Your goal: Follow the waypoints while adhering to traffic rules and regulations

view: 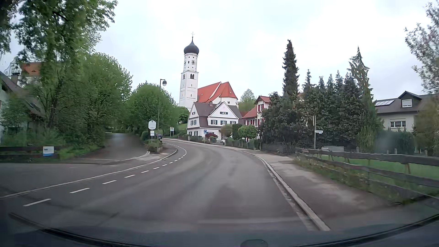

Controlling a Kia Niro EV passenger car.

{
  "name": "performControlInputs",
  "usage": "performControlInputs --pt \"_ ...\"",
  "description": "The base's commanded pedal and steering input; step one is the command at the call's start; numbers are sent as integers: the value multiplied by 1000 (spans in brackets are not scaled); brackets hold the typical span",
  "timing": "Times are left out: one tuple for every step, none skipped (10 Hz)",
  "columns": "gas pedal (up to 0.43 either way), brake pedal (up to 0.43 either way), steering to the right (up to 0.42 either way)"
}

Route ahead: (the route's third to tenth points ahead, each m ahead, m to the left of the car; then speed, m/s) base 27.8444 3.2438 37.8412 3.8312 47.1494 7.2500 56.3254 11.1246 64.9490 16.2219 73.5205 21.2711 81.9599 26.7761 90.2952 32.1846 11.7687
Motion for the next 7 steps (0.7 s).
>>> performControlInputs --pt "157 0 25" --pt "157 0 21" --pt "157 0 20" --pt "157 0 20" --pt "157 0 19" --pt "150 0 12" --pt "150 0 7"
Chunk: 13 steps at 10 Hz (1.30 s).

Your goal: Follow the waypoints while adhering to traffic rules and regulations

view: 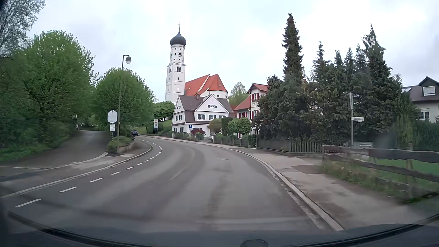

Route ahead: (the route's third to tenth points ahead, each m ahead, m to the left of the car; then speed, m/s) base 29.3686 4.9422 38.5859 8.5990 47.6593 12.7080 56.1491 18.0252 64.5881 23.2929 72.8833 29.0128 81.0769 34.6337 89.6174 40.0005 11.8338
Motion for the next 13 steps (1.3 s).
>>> performControlInputs --pt "150 0 4" --pt "150 0 2" --pt "150 0 0" --pt "150 0 -5" --pt "150 0 -11" --pt "150 0 -15" --pt "150 0 -19" --pt "150 0 -23" --pt "150 0 -26" --pt "150 0 -29" --pt "150 0 -35" --pt "150 0 -38" --pt "150 0 -40"
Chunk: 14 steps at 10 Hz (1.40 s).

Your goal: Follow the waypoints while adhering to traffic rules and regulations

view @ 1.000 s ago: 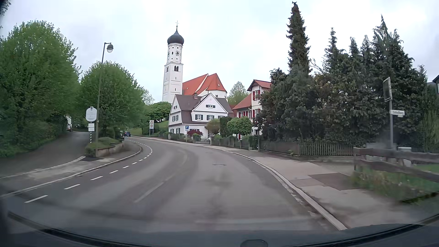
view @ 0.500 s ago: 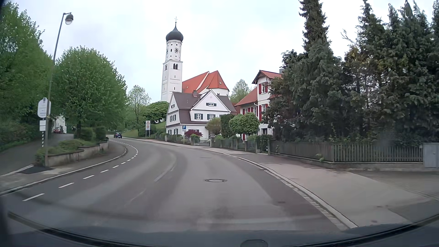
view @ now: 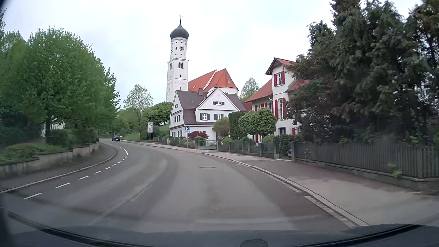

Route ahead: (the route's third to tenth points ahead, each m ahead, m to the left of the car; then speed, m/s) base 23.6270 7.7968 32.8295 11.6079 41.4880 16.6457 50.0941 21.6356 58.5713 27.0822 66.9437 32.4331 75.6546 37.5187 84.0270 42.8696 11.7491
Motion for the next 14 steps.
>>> performControlInputs --pt "150 0 -44" --pt "150 0 -48" --pt "150 0 -51" --pt "150 0 -56" --pt "150 0 -62" --pt "150 0 -68" --pt "150 0 -72" --pt "150 0 -72" --pt "150 0 -73" --pt "150 0 -72" --pt "150 0 -73" --pt "150 0 -72" --pt "150 0 -72" --pt "150 0 -72"
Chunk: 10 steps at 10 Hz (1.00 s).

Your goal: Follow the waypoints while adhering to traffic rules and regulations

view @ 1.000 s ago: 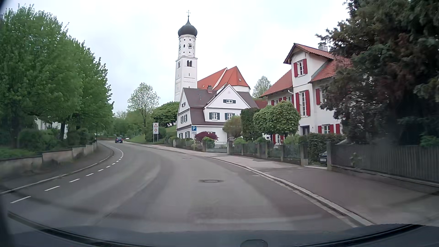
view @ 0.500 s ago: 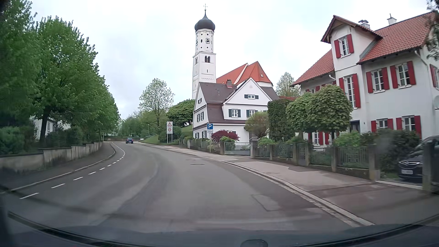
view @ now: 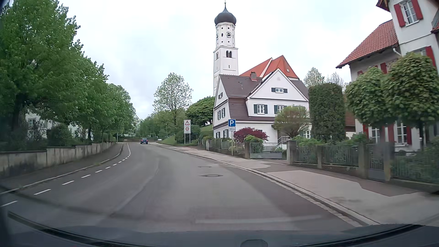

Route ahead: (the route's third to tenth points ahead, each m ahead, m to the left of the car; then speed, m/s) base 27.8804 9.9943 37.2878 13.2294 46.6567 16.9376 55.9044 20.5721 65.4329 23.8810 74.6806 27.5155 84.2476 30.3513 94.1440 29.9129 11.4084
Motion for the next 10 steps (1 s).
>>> performControlInputs --pt "150 0 -72" --pt "150 0 -72" --pt "150 0 -72" --pt "150 0 -72" --pt "150 0 -72" --pt "150 0 -71" --pt "150 0 -71" --pt "150 0 -70" --pt "150 0 -69" --pt "150 0 -69"
